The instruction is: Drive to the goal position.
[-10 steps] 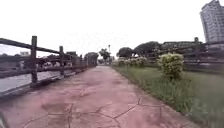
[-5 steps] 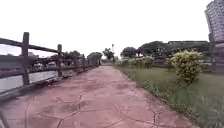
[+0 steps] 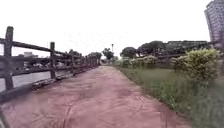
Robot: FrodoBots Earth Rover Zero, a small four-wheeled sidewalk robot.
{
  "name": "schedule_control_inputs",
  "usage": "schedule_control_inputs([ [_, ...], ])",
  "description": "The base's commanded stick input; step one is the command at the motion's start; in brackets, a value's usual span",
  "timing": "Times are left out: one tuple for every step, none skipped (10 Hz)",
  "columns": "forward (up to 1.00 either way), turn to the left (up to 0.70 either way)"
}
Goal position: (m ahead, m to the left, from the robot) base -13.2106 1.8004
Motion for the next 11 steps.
schedule_control_inputs([
  [1.00,0.00],
  [1.00,0.00],
  [1.00,0.00],
  [1.00,0.00],
  [1.00,0.00],
  [1.00,0.00],
  [1.00,0.00],
  [1.00,0.00],
  [1.00,0.00],
  [1.00,0.00],
  [1.00,0.00],
])
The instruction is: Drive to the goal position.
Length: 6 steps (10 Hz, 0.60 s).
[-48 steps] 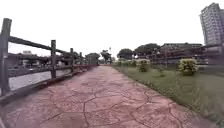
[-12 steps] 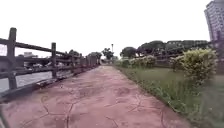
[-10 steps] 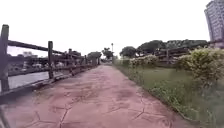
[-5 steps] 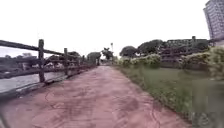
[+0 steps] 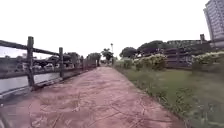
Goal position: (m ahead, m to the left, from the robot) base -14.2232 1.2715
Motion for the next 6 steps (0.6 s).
schedule_control_inputs([
  [0.07,0.00],
  [0.00,0.00],
  [0.00,0.00],
  [0.00,0.00],
  [0.00,0.00],
  [0.00,0.00],
])
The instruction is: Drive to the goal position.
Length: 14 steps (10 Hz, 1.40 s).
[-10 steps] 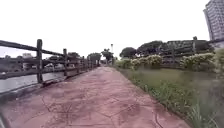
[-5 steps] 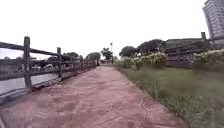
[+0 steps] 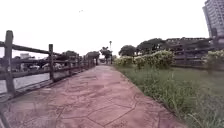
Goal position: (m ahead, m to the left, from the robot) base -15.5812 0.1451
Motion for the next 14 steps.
schedule_control_inputs([
  [0.00,0.00],
  [0.00,0.00],
  [0.00,0.00],
  [0.00,0.00],
  [0.00,-0.49],
  [0.00,-1.00],
  [0.00,-1.00],
  [0.00,-1.00],
  [0.00,-1.00],
  [0.00,-1.00],
  [0.00,-1.00],
  [0.00,-1.00],
  [0.00,-1.00],
  [0.00,-1.00],
])
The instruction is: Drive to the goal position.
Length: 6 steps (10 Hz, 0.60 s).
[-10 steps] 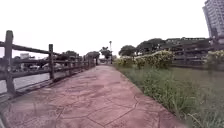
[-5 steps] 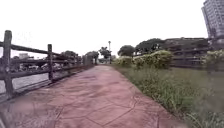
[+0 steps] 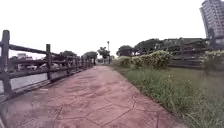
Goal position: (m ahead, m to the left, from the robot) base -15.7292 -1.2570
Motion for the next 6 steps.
schedule_control_inputs([
  [0.00,-1.00],
  [0.00,-1.00],
  [0.00,-1.00],
  [0.00,-1.00],
  [0.00,-1.00],
  [0.00,-1.00],
])
